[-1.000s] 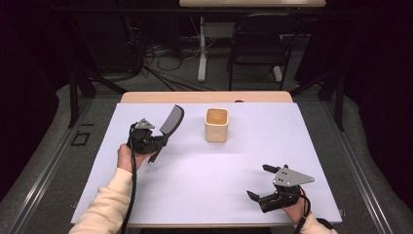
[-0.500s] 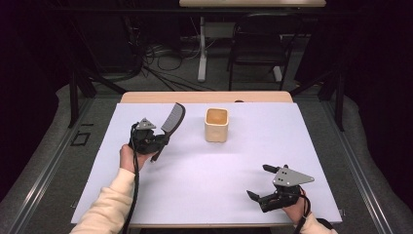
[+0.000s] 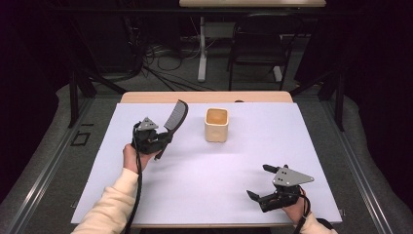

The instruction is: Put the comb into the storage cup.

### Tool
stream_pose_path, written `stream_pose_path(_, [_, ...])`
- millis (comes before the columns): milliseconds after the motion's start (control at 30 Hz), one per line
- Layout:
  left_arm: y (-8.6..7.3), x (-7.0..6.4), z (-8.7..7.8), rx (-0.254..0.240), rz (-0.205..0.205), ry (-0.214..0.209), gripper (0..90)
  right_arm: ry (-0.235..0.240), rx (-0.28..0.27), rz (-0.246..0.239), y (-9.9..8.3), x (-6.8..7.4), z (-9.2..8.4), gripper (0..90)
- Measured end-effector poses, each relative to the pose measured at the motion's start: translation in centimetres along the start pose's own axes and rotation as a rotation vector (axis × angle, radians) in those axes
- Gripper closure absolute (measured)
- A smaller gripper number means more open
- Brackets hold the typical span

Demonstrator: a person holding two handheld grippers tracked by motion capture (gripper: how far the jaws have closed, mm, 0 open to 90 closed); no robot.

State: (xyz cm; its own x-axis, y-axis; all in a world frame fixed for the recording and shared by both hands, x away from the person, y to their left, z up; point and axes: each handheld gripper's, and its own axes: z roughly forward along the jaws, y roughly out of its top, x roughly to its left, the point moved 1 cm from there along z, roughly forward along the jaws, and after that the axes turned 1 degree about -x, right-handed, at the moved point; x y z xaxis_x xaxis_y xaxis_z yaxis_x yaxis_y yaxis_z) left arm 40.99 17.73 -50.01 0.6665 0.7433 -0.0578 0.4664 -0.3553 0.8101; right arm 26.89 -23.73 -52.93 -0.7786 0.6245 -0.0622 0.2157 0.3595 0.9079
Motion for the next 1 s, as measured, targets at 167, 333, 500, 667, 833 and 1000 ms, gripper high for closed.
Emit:
stream_pose_path(167, [0.3, -0.4, 0.1, -0.019, 0.006, -0.009, 72.2, 0.000, 0.000, 0.000, 0.0, 0.0, 0.0, 0.0])
stream_pose_path(333, [0.6, -0.5, 0.2, -0.038, 0.007, -0.007, 72.2, 0.000, 0.000, 0.001, 0.0, 0.0, 0.0, 0.0])
stream_pose_path(500, [0.9, -0.7, 0.2, -0.054, 0.008, -0.012, 72.2, -0.001, 0.002, 0.001, 0.0, 0.0, 0.0, 0.0])
stream_pose_path(667, [1.2, -0.8, 0.4, -0.074, 0.003, -0.016, 72.2, 0.000, 0.004, 0.001, 0.0, 0.0, 0.1, 0.0])
stream_pose_path(833, [1.5, -0.8, 0.4, -0.090, 0.001, -0.018, 72.2, -0.001, 0.003, 0.004, 0.0, 0.0, 0.0, 0.0])
stream_pose_path(1000, [1.8, -0.8, 0.4, -0.102, -0.005, -0.016, 72.2, -0.001, 0.000, 0.003, 0.0, 0.0, 0.0, 0.0])
